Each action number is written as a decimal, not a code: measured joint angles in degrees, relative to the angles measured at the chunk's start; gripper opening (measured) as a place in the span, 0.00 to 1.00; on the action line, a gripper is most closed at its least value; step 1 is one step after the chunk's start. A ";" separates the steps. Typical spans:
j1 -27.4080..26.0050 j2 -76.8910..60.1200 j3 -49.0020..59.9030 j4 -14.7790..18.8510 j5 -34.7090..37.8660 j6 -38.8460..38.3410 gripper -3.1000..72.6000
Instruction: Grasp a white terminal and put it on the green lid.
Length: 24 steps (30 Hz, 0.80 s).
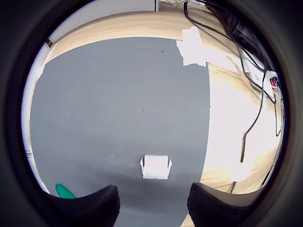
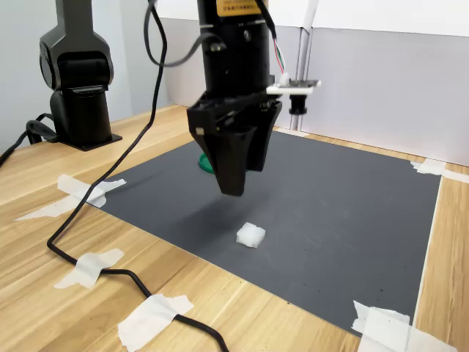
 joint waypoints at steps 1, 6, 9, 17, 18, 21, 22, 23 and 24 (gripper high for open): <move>0.00 0.98 -0.14 0.29 0.00 -0.04 0.85; 0.00 4.50 -0.19 1.12 -0.11 -0.43 0.85; 0.00 5.80 -0.40 1.16 -0.65 -1.13 0.85; 0.00 7.06 -0.63 1.16 -3.10 -1.96 0.85; 0.00 7.24 -0.64 1.16 -3.10 -1.96 0.85; 0.00 7.77 -0.69 0.98 -3.44 -1.96 0.85; 0.00 7.90 -0.69 0.87 -3.65 -1.96 0.85; 0.00 8.01 -0.69 0.69 -3.99 -2.01 0.85; 0.00 8.03 -0.69 0.62 -4.12 -2.01 0.85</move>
